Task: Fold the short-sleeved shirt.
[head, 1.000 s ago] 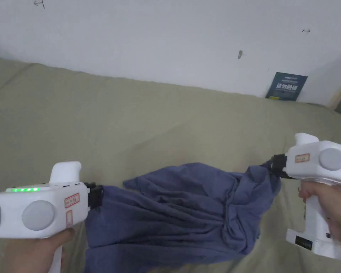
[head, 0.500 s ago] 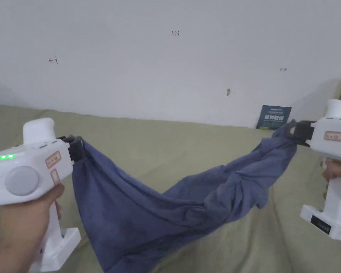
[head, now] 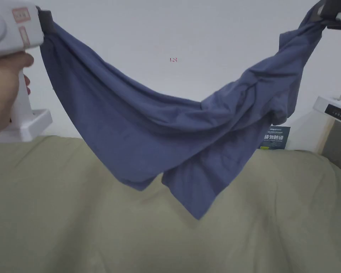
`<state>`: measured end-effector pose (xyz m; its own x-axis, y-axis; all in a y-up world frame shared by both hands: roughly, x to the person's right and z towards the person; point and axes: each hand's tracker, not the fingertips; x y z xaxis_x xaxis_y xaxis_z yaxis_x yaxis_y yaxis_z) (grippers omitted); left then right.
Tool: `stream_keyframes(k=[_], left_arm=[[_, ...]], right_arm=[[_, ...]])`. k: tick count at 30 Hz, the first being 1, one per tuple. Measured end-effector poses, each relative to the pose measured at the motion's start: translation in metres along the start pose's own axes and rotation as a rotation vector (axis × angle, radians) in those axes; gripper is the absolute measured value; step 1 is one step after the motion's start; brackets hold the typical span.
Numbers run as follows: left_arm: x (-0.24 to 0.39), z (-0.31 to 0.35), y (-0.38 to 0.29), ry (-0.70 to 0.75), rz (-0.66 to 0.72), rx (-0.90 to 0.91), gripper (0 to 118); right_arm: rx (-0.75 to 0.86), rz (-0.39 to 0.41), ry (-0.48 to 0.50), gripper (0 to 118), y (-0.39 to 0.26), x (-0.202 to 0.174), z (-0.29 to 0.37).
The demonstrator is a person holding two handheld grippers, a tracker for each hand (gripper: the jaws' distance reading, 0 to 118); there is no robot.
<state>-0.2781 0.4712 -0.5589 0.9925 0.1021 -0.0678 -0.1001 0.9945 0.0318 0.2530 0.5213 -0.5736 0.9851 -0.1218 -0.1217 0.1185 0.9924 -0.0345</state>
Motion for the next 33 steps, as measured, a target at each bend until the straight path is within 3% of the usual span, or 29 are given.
stream_keyframes(k=[7, 11, 17, 20, 25, 30, 33], left_arm=[[-0.023, -0.039, -0.015, 0.052, 0.062, -0.016, 5], [-0.027, -0.063, -0.085, 0.063, 0.052, -0.133, 5], [-0.026, -0.079, -0.208, 0.111, 0.14, -0.31, 5], [-0.028, -0.074, -0.245, 0.142, 0.136, -0.342, 5], [-0.038, -0.017, -0.26, 0.073, 0.119, -0.363, 5], [-0.054, 0.097, -0.278, 0.019, 0.163, -0.42, 5], [-0.058, 0.164, -0.3, 0.01, 0.166, -0.467, 5]], right_arm=[[-0.062, -0.038, 0.019, 4, -0.036, 0.015, -0.04], [-0.165, -0.053, 0.005, 4, -0.107, 0.021, -0.066], [-0.362, -0.212, -0.025, 4, -0.236, 0.041, -0.099], [-0.406, -0.221, -0.051, 4, -0.279, 0.046, -0.093], [-0.419, -0.255, -0.031, 4, -0.306, 0.058, -0.038], [-0.496, -0.205, -0.015, 4, -0.339, 0.06, 0.064], [-0.579, -0.227, -0.017, 4, -0.377, 0.063, 0.121]])
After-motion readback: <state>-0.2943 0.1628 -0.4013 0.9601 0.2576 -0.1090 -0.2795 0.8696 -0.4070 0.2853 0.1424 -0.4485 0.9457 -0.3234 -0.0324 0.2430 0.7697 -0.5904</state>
